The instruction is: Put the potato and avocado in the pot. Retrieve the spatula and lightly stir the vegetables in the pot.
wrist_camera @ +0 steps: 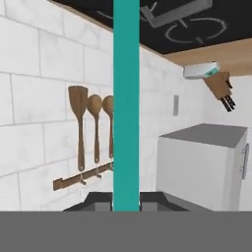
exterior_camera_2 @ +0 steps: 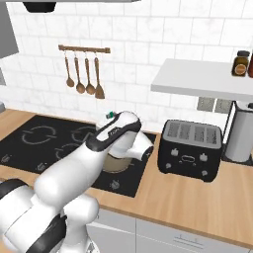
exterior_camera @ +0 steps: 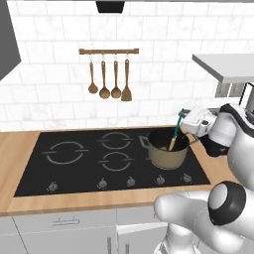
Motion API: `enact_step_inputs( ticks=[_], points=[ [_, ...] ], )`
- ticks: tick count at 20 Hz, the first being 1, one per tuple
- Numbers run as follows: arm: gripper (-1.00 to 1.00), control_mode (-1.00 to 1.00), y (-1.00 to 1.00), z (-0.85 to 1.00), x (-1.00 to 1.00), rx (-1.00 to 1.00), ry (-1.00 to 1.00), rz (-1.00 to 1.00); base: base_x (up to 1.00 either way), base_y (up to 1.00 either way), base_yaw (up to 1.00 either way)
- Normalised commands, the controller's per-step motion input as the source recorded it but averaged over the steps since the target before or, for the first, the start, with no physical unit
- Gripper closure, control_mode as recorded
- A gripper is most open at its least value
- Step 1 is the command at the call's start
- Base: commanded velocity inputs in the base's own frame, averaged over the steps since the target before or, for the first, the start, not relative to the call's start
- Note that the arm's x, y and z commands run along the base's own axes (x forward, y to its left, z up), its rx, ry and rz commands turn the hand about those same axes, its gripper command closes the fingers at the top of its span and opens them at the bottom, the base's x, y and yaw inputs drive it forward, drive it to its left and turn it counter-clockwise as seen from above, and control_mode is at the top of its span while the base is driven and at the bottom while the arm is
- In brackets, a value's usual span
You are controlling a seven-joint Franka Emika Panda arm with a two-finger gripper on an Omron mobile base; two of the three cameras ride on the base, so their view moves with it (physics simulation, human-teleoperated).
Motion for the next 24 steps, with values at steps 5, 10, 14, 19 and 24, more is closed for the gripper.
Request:
enact_step_inputs(
  ticks=[5,10,14,19,24],
  points=[
    [1.0,-1.0,0.0,-0.51,0.25,0.05,0.12,-0.06,0.0,0.0,0.0],
    [1.0,-1.0,0.0,-0.54,0.41,0.06,0.08,-0.03,0.0,0.0,0.0],
    [1.0,-1.0,-0.02,-0.19,0.42,0.01,0.01,-0.03,0.0,0.0,0.0],
    [1.0,-1.0,-0.29,-0.02,0.23,-0.15,0.0,-0.14,0.0,0.0,0.0],
    [1.0,-1.0,-0.16,0.0,0.02,-0.25,0.0,-0.15,0.0,0.0,0.0]
  ],
)
